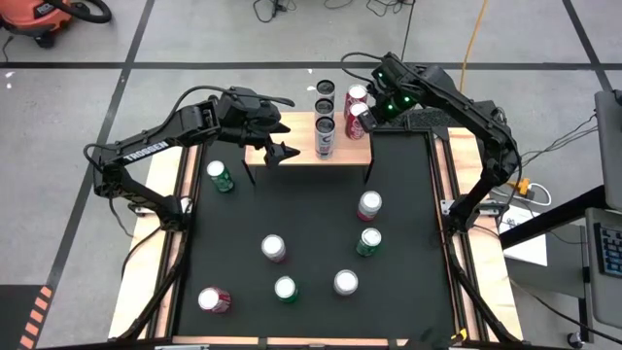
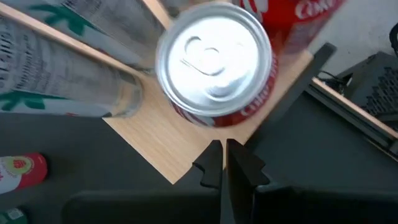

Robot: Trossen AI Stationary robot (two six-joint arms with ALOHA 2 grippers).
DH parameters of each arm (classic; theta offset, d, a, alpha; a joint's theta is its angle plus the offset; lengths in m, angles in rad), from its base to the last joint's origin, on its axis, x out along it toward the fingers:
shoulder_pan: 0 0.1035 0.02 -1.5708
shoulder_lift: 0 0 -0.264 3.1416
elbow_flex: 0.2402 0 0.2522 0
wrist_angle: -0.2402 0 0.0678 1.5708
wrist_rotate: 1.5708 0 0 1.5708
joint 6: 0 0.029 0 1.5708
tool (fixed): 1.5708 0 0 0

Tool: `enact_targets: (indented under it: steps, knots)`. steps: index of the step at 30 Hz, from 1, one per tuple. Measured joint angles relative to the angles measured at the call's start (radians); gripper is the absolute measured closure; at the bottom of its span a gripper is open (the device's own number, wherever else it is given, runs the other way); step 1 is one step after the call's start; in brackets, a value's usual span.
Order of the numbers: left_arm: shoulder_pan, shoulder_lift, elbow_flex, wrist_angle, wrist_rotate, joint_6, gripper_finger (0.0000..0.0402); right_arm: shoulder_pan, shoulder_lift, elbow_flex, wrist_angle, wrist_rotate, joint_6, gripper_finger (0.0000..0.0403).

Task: Place canned beverage on shelf
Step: Adjust the red soda cans on the shelf

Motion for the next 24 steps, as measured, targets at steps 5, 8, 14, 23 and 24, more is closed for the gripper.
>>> enact_targets:
  steps: [5,8,14,23,24]
  knots:
    - [0.0,0.0,0.0,0.0,0.0,0.0,0.0015,-0.019,0.0,0.0,-0.009,0.002,0.001,0.0403]
    - [0.0,0.0,0.0,0.0,0.0,0.001,0.0015,-0.032,0.0,0.0,0.018,0.002,0.009,0.0403]
    - [0.0,0.0,0.0,0.0,0.0,0.001,0.0015,-0.037,0.006,0.0,0.059,0.004,0.017,0.0403]
    - [0.0,0.0,0.0,0.0,0.0,0.0,0.0015,-0.036,0.006,0.0,0.065,0.004,0.018,0.0403]
    - [0.0,0.0,0.0,0.0,0.0,0.001,0.0015,-0.036,0.006,0.0,0.063,0.004,0.018,0.0403]
